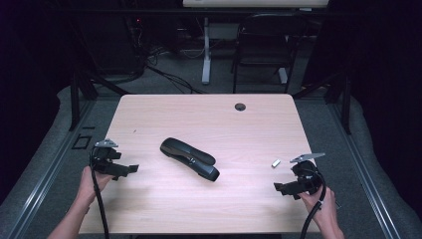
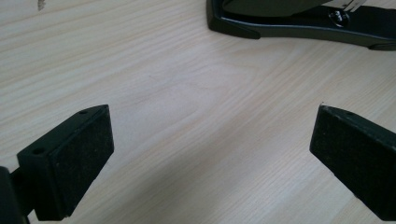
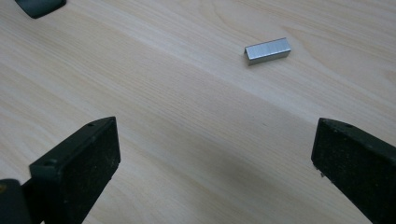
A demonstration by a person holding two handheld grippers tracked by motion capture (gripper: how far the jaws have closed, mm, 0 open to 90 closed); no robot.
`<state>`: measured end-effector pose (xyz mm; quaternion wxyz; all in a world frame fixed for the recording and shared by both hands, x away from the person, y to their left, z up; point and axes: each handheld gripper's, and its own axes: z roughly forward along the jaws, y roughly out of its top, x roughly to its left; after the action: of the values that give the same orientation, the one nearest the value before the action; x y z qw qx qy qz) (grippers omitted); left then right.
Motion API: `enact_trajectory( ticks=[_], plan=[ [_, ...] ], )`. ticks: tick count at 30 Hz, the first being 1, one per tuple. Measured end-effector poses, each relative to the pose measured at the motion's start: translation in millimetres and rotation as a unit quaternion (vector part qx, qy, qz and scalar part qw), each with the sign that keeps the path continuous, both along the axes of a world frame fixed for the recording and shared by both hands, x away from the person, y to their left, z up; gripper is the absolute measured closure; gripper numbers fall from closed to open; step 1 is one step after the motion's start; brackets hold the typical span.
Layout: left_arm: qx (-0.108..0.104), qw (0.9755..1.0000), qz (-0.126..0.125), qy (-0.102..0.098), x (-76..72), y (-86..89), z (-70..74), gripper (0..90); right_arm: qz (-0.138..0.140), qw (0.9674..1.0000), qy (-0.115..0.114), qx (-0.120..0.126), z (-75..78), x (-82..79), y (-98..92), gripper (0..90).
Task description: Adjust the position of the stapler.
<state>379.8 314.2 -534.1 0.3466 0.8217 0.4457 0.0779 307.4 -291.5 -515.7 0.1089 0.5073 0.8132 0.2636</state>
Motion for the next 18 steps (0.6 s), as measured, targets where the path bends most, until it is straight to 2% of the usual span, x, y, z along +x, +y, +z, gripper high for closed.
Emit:
enact_trajectory(
  ticks=[9,18],
  plan=[
    [0.007,0.9999,-0.005,0.006,1.1,-3.1,-2.9,0.0,0.023,0.9996,-0.001,0.016,-0.3,-0.1,13.4,3.4],
    [0.006,0.9999,-0.008,0.005,0.3,-2.6,-2.1,0.0,0.049,0.9987,-0.001,0.013,4.0,-1.1,33.7,3.8]
  ],
)
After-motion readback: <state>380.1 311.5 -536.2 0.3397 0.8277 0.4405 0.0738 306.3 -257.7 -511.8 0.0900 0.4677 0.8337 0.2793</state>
